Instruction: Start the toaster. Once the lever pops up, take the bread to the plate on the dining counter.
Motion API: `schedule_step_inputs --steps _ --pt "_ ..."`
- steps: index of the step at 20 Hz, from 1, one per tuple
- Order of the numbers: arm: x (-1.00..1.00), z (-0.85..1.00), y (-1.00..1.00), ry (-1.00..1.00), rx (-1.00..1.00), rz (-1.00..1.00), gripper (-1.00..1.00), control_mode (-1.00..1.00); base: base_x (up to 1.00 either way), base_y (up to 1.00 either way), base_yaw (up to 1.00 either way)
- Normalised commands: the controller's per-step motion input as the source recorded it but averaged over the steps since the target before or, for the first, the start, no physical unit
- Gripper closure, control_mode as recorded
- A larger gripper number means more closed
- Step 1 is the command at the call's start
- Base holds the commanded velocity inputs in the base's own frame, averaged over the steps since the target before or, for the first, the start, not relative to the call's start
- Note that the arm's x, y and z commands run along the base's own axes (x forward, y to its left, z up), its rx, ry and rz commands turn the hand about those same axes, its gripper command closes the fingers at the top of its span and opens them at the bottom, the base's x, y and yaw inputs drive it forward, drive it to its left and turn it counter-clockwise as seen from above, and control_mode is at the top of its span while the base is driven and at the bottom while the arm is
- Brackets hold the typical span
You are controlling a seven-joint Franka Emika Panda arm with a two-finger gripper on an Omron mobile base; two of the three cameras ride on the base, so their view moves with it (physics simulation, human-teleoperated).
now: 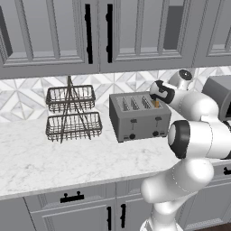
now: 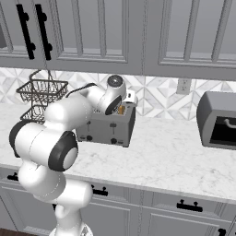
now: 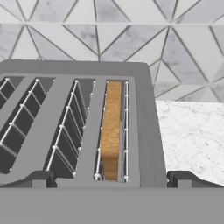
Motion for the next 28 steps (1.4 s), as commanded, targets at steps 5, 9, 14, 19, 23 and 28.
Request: schedule_step_inputs --steps 5,9,14,19,23,28 --pt "0.0 0.0 0.0 0.0 0.0 0.0 -1.0 -1.0 0.0 0.0 0.0" --pt "0.0 0.0 0.0 0.0 0.0 0.0 -1.0 -1.0 0.0 0.0 0.0" --pt "0.0 0.0 0.0 0.0 0.0 0.0 -1.0 -1.0 0.0 0.0 0.0" --pt "0.0 0.0 0.0 0.0 0.0 0.0 -1.0 -1.0 0.0 0.0 0.0" --pt "0.0 0.0 0.0 0.0 0.0 0.0 -1.0 -1.0 0.0 0.0 0.0" --pt "0.0 -0.08 0.0 0.0 0.0 0.0 -1.0 -1.0 0.0 0.0 0.0"
